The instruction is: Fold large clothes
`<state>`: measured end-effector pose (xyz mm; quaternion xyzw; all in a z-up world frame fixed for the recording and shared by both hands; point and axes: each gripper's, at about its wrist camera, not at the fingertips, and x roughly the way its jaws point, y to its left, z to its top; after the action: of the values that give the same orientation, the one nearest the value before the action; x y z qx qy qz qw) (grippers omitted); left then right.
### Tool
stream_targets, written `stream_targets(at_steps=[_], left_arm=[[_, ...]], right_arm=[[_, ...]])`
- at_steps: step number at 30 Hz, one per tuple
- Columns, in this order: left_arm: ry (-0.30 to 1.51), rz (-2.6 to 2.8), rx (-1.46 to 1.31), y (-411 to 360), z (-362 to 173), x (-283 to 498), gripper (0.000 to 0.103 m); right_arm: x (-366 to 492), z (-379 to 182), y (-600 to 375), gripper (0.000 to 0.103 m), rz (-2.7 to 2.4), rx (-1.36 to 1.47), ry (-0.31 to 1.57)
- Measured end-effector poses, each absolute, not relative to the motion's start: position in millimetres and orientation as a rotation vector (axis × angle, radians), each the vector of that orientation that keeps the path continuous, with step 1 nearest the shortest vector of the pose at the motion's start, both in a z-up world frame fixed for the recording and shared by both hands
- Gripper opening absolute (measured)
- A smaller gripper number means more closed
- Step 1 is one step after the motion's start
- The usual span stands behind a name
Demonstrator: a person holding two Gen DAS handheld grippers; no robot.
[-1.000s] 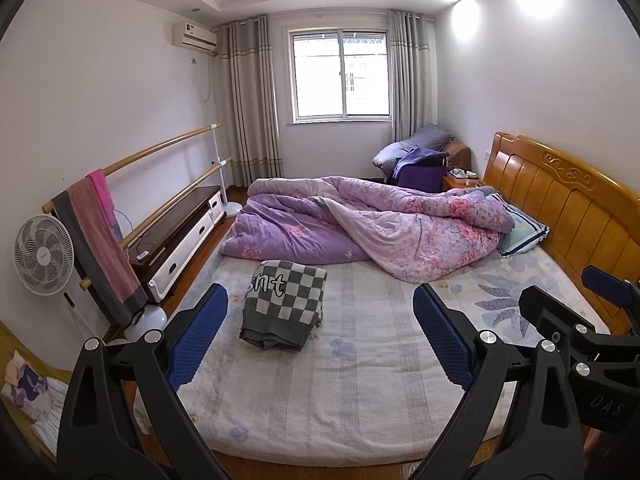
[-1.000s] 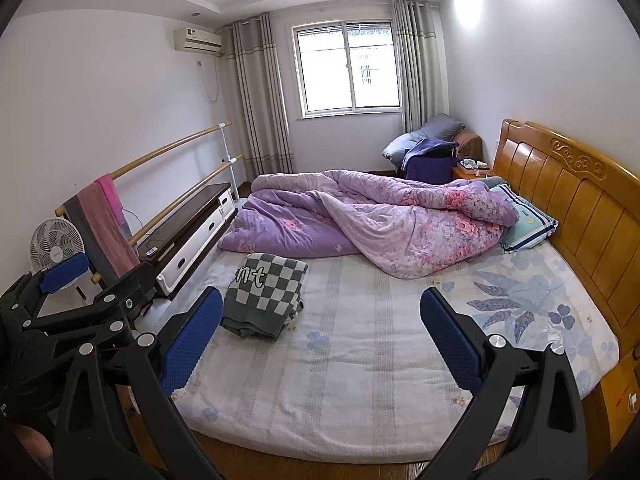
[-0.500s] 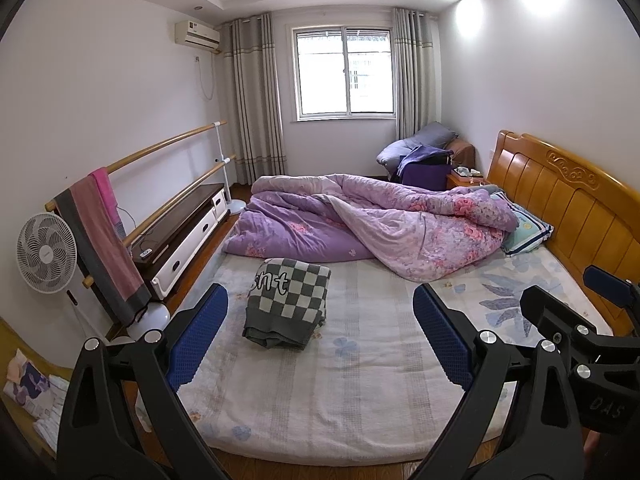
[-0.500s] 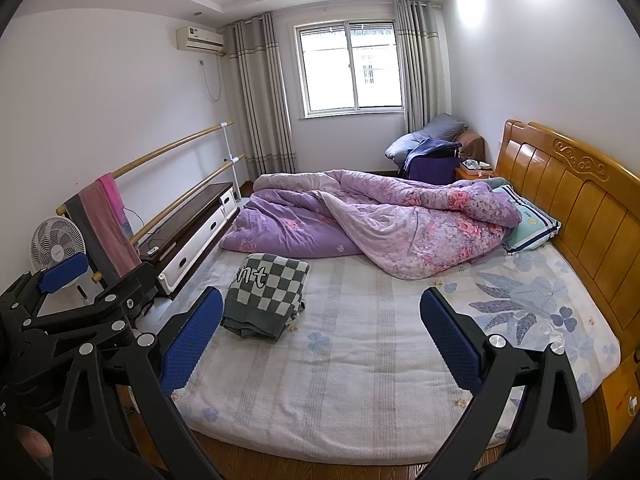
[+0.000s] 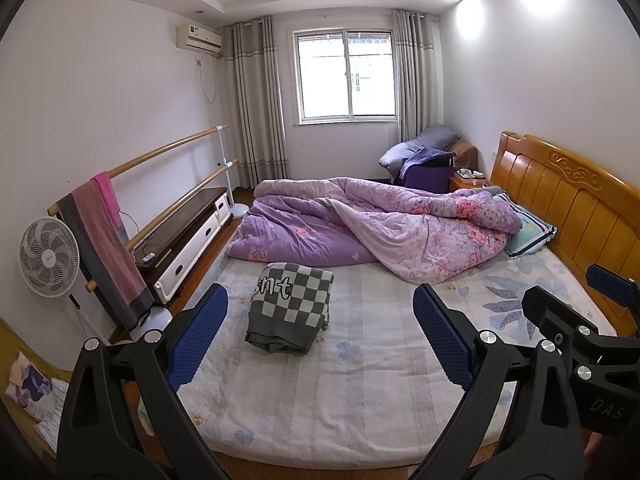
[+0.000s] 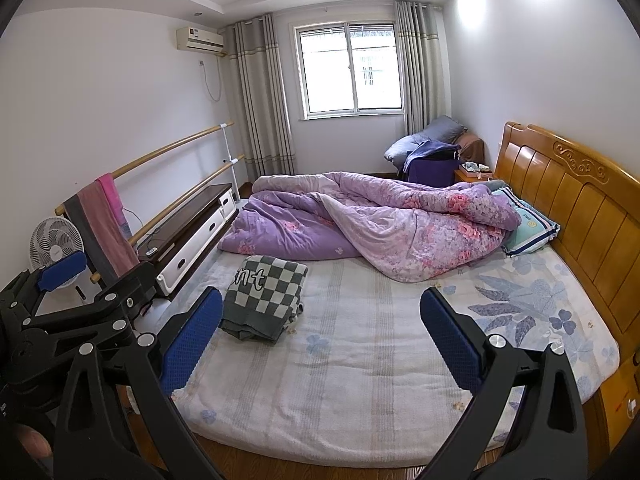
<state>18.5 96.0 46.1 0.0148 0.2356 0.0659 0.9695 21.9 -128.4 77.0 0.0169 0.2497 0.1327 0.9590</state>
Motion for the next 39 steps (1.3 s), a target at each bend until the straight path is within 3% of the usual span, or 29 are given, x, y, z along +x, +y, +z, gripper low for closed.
stream_targets(at_steps=[39], left_arm=[[0.475, 0.133, 0.036, 102.2, 44.1, 26.9, 0.094]], right_arm=[[34.1, 73.7, -135.3, 0.095, 0.273, 0.036, 0.518]])
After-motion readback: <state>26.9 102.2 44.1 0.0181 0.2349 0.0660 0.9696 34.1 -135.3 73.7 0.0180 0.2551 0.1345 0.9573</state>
